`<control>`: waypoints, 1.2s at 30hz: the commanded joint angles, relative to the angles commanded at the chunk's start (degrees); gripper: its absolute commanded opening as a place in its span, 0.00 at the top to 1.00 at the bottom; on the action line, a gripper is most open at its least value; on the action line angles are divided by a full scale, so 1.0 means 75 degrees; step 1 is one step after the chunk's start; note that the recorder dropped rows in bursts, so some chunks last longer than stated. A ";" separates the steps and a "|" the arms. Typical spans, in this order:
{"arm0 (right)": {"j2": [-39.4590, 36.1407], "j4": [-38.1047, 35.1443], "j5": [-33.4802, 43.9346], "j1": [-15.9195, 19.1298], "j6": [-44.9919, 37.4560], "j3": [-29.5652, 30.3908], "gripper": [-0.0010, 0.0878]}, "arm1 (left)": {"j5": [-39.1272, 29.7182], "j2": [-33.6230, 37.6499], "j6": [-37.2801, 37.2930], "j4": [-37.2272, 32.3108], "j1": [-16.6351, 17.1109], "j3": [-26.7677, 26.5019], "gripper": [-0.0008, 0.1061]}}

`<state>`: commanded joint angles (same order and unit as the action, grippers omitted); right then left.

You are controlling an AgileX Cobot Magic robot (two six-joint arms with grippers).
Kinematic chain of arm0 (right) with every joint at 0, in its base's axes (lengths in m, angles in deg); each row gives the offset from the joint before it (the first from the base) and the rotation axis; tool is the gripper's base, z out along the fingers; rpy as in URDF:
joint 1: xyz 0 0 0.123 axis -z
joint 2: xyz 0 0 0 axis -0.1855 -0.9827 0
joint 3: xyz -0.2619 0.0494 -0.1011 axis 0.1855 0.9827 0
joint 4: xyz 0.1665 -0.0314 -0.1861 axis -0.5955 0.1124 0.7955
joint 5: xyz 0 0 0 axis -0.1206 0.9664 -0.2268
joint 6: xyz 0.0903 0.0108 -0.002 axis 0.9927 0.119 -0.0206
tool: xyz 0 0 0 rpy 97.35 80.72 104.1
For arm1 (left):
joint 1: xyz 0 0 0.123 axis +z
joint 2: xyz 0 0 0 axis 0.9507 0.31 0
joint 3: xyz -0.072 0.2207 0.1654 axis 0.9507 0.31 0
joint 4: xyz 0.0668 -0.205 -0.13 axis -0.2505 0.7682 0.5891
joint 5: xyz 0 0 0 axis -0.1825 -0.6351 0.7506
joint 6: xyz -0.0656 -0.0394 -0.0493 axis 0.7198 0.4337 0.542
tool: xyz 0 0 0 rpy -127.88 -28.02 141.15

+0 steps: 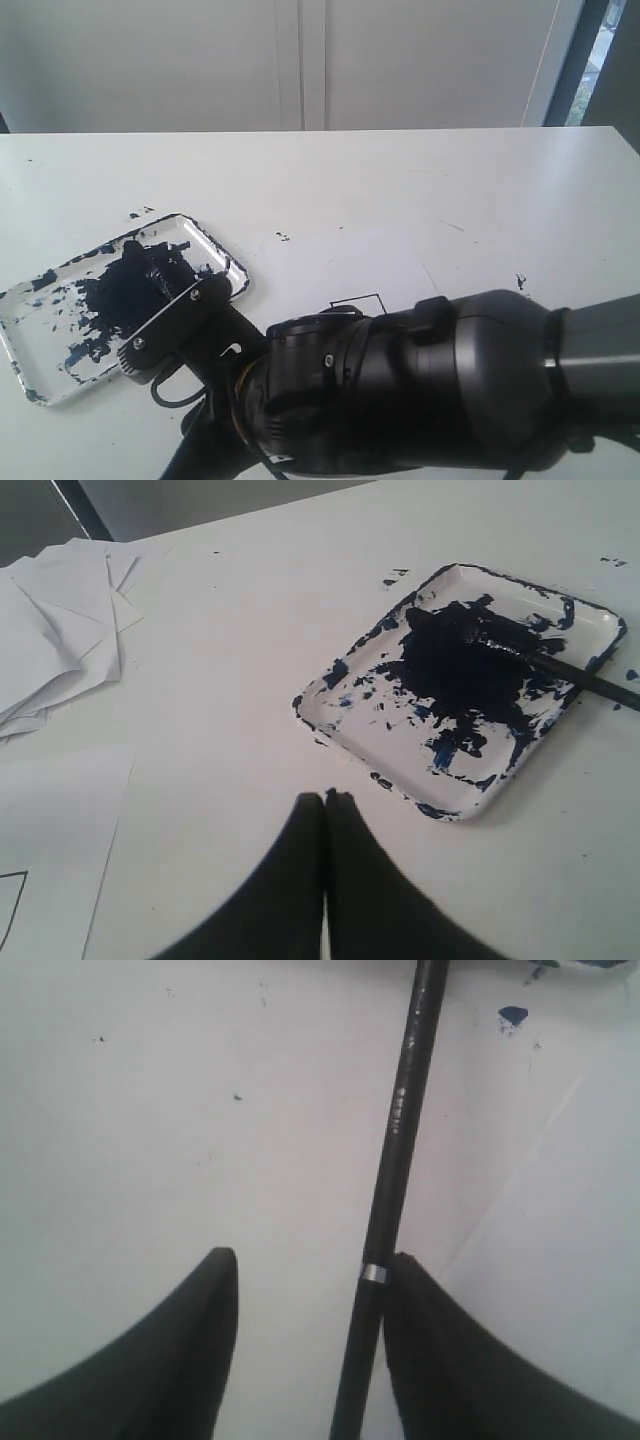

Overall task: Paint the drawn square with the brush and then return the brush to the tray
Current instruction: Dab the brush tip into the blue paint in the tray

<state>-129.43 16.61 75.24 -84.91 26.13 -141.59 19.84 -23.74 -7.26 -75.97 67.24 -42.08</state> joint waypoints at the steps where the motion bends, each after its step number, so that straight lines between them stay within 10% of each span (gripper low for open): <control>1: -0.0047 0.0011 0.0019 0.0000 0.0000 0.0000 0.49 | 0.0000 0.0000 0.0000 0.0000 0.0000 0.0000 0.99; 36: -0.0835 0.0628 -0.0332 0.0659 -0.0318 -0.0116 0.58 | 0.0000 0.0000 0.0000 0.0000 0.0000 0.0000 0.99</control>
<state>-135.70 21.32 72.74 -79.97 23.75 -142.46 19.84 -23.74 -7.26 -75.97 67.24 -42.08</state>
